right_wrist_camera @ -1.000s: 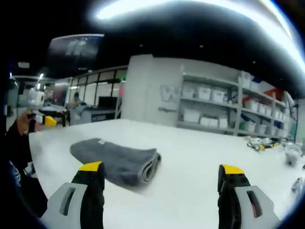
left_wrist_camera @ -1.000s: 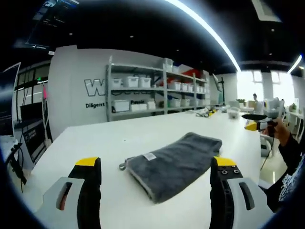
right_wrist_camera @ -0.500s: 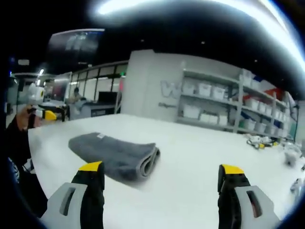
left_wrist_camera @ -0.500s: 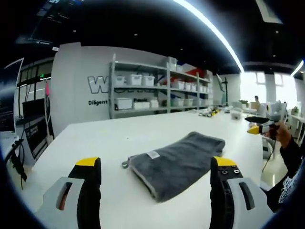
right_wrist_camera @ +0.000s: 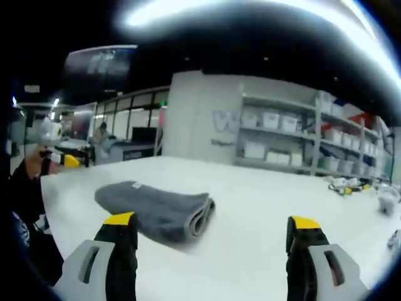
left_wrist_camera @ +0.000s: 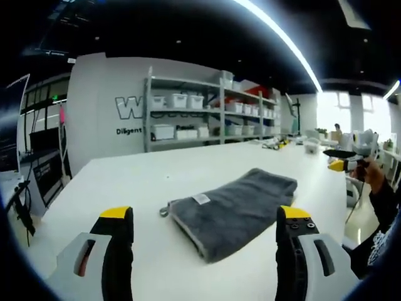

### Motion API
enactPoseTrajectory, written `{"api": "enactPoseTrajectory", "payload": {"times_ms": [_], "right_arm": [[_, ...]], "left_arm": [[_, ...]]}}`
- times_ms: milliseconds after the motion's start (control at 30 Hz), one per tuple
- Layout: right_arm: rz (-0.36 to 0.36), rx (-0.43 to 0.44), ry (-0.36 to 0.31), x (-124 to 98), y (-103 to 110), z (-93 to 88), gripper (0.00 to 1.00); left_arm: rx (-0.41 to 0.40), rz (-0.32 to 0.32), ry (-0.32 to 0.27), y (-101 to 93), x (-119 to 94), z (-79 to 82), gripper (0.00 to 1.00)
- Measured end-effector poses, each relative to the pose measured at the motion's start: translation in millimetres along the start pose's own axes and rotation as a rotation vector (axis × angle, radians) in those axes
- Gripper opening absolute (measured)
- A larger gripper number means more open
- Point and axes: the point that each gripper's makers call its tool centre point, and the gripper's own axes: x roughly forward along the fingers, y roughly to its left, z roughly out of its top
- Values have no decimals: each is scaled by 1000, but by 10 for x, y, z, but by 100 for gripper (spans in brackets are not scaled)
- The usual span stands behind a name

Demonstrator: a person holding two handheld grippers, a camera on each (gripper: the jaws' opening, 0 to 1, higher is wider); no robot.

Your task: Open the folded towel by lifting each exposed corner and separating the folded layers until the towel lies flat within the target outline without major curled edges

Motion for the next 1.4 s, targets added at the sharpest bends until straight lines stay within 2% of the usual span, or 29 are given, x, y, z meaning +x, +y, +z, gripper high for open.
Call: {"api": "enactPoseTrajectory", "payload": {"times_ms": [233, 300, 467, 667, 833, 933, 1067, 1200, 1300, 1400], "right_arm": [[12, -16, 42, 64, -21, -68, 98], [14, -17, 42, 75, -22, -62, 98], [11, -11, 36, 95, -38, -59, 98], [9, 11, 48, 180, -54, -135, 95], [-8, 25, 60, 274, -75, -171, 91], [-30, 18, 80, 318, -111, -208, 85], [-17, 28, 93, 345, -75, -245, 82], [12, 39, 87, 389, 10, -259, 82], [22, 36, 95, 408, 48, -269, 82], [42, 24, 99, 434, 82, -273, 74]], "left_arm": [[-62, 6, 41, 35, 123, -184, 88], [-85, 31, 35, 80, 145, -216, 88], [-84, 35, 53, 102, 158, -302, 85], [-75, 27, 90, 101, 220, -424, 81], [-88, 24, 141, 147, 280, -618, 77], [-103, 13, 168, 164, 294, -720, 73], [-136, -8, 185, 143, 326, -793, 66], [-147, -28, 201, 83, 389, -853, 68], [-158, -48, 211, 46, 416, -877, 61], [-163, -72, 229, -4, 437, -920, 55]]}}
